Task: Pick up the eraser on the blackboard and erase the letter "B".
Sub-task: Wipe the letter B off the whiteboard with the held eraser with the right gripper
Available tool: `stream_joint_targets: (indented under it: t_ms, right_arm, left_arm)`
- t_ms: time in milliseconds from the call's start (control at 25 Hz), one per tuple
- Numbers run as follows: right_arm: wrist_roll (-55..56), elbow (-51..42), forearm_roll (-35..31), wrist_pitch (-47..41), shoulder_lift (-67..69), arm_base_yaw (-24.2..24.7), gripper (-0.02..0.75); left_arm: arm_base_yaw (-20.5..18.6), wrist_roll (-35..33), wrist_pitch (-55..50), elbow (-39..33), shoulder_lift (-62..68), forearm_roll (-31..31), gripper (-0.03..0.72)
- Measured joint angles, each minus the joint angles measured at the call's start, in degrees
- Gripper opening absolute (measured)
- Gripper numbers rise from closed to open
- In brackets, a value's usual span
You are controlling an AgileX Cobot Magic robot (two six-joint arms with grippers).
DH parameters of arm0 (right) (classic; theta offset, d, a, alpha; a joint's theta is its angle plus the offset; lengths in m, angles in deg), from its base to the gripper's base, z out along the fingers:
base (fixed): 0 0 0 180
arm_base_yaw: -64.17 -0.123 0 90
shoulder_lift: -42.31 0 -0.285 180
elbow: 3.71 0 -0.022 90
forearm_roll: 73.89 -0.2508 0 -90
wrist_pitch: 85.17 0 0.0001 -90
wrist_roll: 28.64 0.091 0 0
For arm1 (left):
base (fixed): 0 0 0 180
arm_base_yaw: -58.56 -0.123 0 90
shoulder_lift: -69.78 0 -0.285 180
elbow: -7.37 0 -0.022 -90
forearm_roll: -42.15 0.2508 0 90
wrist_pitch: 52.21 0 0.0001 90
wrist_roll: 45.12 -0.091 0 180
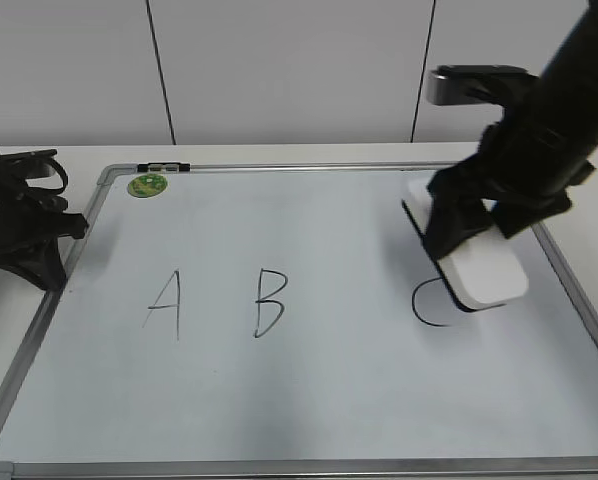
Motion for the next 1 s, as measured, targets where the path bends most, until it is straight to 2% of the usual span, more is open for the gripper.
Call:
stream_joint_targets:
  t_ms: [160, 400, 680, 1000]
  right_arm:
    - [1.3, 7.5, -0.3, -0.1, 3.9, -8.1, 0.531]
    - [1.7, 17.2, 0.2, -3.5, 13.0, -13.8, 0.531]
    - [1.7, 29.2, 2.8, -6.3, 24.8, -17.0, 0.531]
    - [1.8, 36.2, 7.1, -7.2, 32.8, -18.8, 0.531]
  left_arm:
    - [0.0, 0.0, 0.0, 0.0, 0.0, -0.1, 0.03]
    - [0.0, 0.0, -0.1, 0.0, 0.0, -0.1, 0.029]
    - [0.0, 0.0, -0.2, 0.0, 0.0, -0.1, 0.029]
    - [0.0, 0.0, -0.2, 0.0, 0.0, -0.5, 0.029]
